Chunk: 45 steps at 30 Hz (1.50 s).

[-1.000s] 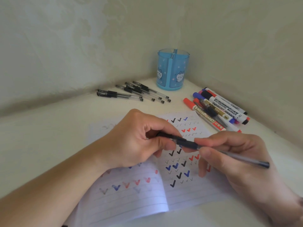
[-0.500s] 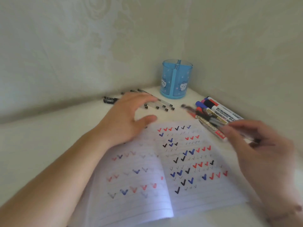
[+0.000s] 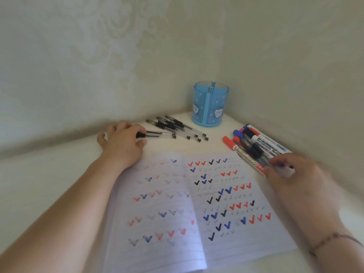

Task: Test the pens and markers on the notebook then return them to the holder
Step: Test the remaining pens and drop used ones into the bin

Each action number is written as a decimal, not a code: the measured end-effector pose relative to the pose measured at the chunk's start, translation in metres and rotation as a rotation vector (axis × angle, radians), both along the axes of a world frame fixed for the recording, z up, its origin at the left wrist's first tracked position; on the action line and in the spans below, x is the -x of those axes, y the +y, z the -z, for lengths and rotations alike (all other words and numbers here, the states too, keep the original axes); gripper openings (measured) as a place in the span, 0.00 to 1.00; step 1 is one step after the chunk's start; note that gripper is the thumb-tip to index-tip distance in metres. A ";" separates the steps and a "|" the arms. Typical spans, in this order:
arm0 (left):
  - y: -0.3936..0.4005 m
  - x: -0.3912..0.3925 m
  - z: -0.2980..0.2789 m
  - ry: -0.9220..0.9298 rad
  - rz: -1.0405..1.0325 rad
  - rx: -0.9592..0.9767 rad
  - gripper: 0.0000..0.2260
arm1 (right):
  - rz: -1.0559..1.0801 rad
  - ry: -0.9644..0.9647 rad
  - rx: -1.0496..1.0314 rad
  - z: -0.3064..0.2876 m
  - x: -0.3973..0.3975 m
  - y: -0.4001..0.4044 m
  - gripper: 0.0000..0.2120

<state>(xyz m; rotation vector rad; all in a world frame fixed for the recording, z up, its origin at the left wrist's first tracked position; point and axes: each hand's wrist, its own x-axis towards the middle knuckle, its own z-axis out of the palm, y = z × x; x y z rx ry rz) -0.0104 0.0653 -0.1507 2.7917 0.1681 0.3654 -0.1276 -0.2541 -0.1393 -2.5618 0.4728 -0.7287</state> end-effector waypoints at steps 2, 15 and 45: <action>-0.001 -0.002 0.000 -0.004 -0.032 -0.011 0.10 | -0.026 -0.048 -0.001 0.002 0.000 -0.002 0.03; -0.043 0.055 -0.041 -0.544 0.764 0.485 0.05 | -0.604 -0.388 -0.478 -0.004 0.025 0.026 0.16; -0.056 0.067 -0.012 -0.058 1.010 0.643 0.14 | -0.762 -0.011 -0.801 -0.009 0.036 0.025 0.14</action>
